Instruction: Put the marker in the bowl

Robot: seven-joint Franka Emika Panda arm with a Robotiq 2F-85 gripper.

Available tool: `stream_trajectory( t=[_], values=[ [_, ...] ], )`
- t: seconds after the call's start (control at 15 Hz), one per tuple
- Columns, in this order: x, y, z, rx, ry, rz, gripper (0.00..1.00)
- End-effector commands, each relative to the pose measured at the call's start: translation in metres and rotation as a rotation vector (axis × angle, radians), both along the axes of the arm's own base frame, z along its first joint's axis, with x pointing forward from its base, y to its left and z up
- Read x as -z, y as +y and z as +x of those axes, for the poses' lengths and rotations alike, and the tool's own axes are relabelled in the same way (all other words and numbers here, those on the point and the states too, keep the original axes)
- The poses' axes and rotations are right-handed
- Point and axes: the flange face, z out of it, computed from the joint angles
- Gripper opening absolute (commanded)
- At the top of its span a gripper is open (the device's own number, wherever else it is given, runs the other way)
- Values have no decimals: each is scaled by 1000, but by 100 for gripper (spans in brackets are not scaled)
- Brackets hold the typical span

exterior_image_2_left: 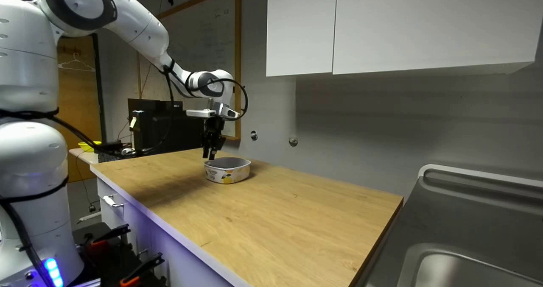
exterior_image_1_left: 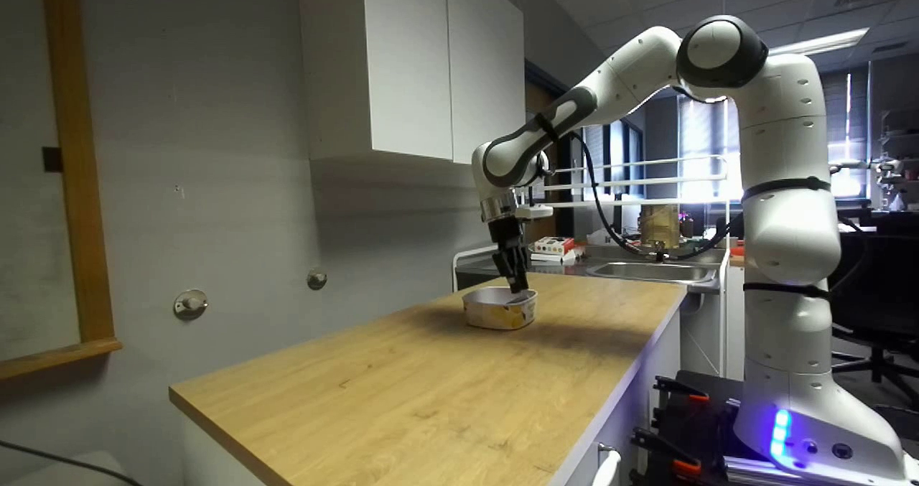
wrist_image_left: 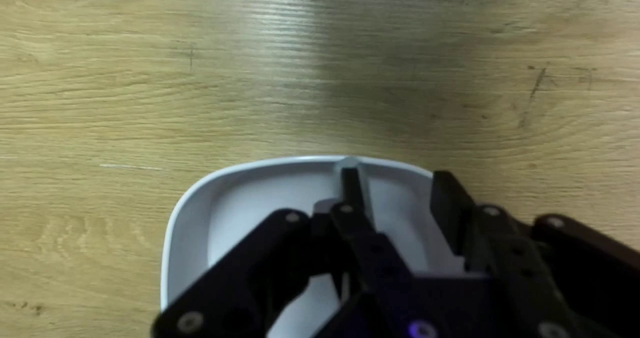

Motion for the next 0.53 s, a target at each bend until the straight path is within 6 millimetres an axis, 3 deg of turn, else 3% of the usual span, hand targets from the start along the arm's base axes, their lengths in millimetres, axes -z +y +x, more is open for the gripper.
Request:
stream_trajectory(
  t=[0.0, 0.27, 0.47],
  values=[
    [-2, 1, 3, 7, 7, -9, 73],
    [-8, 9, -1, -11, -6, 4, 100],
    [-22, 18, -11, -35, -42, 19, 100]
  ],
)
